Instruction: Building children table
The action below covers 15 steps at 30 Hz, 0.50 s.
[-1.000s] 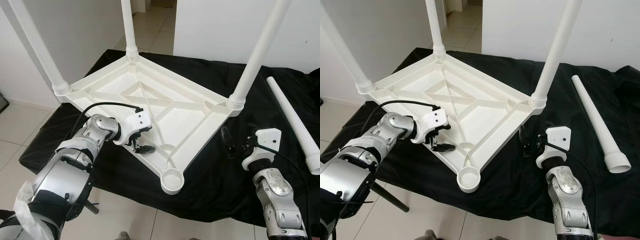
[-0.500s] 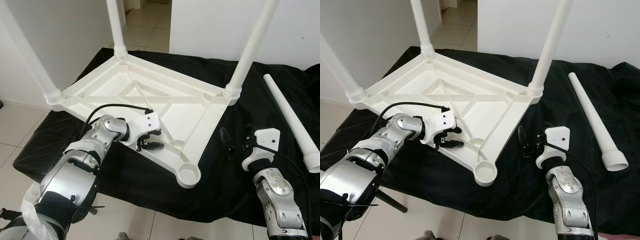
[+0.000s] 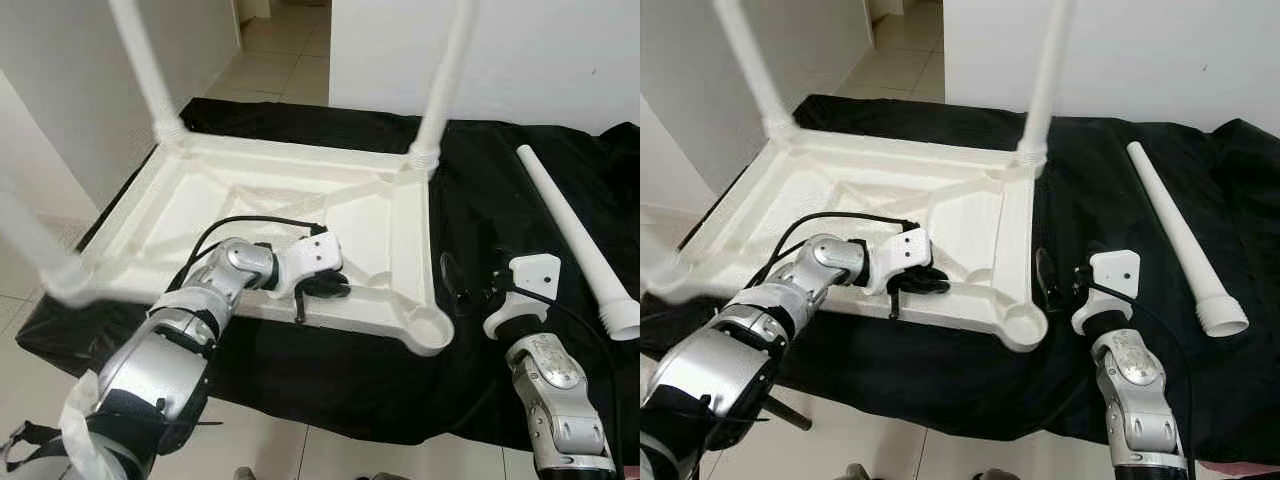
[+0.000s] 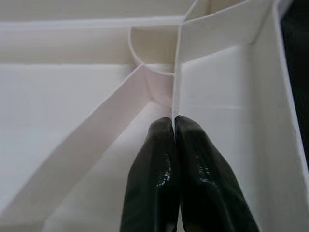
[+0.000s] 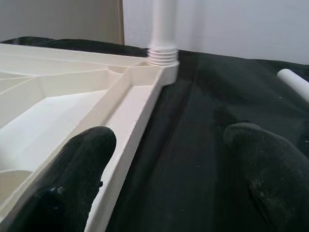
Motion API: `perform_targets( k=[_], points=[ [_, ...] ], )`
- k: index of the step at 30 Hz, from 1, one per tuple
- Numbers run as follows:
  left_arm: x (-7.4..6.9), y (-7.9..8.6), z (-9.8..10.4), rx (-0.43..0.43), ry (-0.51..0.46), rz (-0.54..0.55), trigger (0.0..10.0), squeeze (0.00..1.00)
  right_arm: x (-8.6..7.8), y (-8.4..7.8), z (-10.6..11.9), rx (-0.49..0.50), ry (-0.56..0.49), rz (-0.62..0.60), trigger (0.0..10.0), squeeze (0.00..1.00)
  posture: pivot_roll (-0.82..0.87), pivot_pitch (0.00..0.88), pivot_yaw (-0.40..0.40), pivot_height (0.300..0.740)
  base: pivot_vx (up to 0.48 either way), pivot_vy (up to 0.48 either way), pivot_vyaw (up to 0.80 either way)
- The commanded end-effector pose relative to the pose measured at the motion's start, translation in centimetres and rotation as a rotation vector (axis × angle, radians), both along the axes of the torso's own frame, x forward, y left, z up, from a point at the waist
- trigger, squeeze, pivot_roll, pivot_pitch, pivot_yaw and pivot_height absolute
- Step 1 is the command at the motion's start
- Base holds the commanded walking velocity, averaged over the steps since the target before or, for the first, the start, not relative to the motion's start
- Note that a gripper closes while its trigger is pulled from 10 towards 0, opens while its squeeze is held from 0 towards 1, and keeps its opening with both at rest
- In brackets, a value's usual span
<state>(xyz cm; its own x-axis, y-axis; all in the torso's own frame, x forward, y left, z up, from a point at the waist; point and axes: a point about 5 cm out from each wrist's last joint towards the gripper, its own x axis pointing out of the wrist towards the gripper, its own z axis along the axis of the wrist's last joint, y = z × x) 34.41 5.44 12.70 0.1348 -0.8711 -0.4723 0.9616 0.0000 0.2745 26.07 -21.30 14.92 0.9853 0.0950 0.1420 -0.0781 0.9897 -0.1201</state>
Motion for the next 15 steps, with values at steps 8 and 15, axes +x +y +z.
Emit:
perform_targets(
  k=[8,15],
  points=[
    [-0.9,-0.1,-1.7,-0.030,0.091,0.017,10.0,0.00,1.0,0.0,0.0,0.052,-0.021,-0.067,10.0,0.00,-0.14,0.031,0.037,0.740,0.000,0.000,0.00],
    [0.0,0.2,0.7,-0.111,0.032,0.045,10.0,1.00,1.8,0.2,-0.1,0.091,-0.028,-0.113,10.0,0.00,-0.11,0.008,0.033,0.740,0.000,0.000,0.00]
  ],
)
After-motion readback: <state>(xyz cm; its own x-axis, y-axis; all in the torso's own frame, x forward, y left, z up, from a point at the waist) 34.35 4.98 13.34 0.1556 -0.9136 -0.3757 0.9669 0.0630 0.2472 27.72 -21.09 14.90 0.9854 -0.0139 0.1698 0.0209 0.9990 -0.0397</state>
